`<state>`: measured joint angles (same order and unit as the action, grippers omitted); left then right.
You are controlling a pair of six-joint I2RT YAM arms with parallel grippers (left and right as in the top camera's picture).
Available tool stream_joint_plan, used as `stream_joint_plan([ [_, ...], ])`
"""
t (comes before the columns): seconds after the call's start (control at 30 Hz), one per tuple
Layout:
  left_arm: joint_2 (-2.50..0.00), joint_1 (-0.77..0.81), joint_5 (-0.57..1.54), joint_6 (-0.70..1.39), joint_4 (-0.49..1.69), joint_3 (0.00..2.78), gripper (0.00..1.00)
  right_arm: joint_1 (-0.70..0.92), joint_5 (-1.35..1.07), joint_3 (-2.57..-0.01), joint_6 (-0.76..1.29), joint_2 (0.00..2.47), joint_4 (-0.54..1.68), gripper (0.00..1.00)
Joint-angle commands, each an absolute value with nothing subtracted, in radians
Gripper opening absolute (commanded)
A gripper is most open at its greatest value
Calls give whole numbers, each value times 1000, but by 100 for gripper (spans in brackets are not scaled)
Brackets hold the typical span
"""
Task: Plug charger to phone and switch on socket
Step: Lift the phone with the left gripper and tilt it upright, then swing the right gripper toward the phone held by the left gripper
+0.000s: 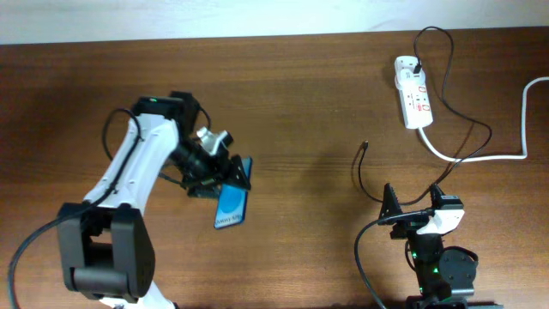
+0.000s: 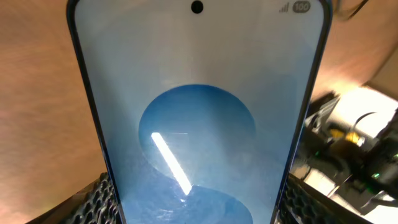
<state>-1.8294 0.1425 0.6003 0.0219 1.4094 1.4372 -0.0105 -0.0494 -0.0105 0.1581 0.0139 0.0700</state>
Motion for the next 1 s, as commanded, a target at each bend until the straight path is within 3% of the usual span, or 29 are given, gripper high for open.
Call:
stream_joint_plan([
  [0.0, -1829, 83, 619, 3, 1428, 1546, 25, -13, -54, -6, 157, 6, 75, 98],
  [0.37, -1741, -10, 548, -17, 1575, 1779, 22, -13, -54, -6, 157, 6, 75, 98],
  [0.97, -1312, -10, 391, -15, 1586, 1778, 24, -13, -81, -6, 174, 6, 74, 99],
])
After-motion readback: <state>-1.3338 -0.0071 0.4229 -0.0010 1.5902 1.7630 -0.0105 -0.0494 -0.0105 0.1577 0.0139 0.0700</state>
